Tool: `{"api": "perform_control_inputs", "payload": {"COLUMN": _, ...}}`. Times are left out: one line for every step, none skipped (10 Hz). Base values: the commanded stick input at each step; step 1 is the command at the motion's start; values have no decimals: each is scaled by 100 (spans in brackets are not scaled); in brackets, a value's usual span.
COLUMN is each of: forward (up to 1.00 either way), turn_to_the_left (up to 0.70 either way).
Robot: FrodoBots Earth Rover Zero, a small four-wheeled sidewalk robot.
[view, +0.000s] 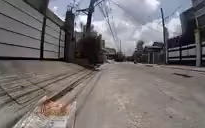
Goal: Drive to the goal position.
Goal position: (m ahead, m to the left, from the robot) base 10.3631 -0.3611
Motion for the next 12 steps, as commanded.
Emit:
{"api": "perform_control_inputs", "payload": {"forward": 100, "turn_to_the_left": 0}}
{"api": "perform_control_inputs", "payload": {"forward": 100, "turn_to_the_left": 0}}
{"api": "perform_control_inputs", "payload": {"forward": 100, "turn_to_the_left": 0}}
{"api": "perform_control_inputs", "payload": {"forward": 100, "turn_to_the_left": 0}}
{"api": "perform_control_inputs", "payload": {"forward": 100, "turn_to_the_left": 0}}
{"api": "perform_control_inputs", "payload": {"forward": 100, "turn_to_the_left": 0}}
{"api": "perform_control_inputs", "payload": {"forward": 100, "turn_to_the_left": 0}}
{"api": "perform_control_inputs", "payload": {"forward": 100, "turn_to_the_left": 0}}
{"api": "perform_control_inputs", "payload": {"forward": 100, "turn_to_the_left": 0}}
{"api": "perform_control_inputs", "payload": {"forward": 100, "turn_to_the_left": 0}}
{"api": "perform_control_inputs", "payload": {"forward": 100, "turn_to_the_left": 0}}
{"api": "perform_control_inputs", "payload": {"forward": 100, "turn_to_the_left": -3}}
